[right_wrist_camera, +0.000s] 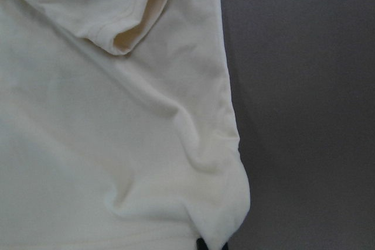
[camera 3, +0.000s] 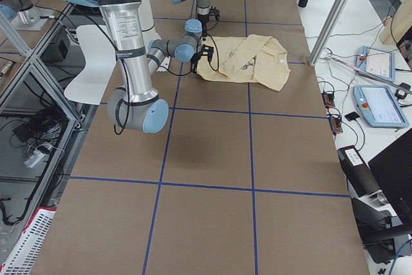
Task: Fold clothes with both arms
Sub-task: 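Move both grippers to the hem corners nearest the robot and grasp them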
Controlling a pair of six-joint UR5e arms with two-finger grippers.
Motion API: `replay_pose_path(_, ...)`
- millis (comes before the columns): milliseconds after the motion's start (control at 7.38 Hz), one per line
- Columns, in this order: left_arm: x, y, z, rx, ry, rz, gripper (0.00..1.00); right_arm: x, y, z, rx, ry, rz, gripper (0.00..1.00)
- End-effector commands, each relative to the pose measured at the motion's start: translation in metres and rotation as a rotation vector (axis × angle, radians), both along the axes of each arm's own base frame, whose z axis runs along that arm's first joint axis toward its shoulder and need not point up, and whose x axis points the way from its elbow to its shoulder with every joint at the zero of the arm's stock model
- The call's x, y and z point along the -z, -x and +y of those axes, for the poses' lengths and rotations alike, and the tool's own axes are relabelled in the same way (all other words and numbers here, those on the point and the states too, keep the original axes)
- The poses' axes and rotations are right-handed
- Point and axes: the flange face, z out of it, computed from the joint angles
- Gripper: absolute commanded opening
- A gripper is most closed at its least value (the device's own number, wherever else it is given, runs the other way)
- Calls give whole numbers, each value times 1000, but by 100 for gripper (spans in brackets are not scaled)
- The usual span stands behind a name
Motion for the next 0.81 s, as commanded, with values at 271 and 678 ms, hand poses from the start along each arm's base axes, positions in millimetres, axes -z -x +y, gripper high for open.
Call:
replay_pose_path(271, -5, -4, 9, -17, 3, -10, 64, 6, -11, -8, -4, 11, -18, 0)
replay_pose_path(678, -3, -5, 13, -26, 3, -6, 14, 6, -13, -11, -11, 13, -17, 0)
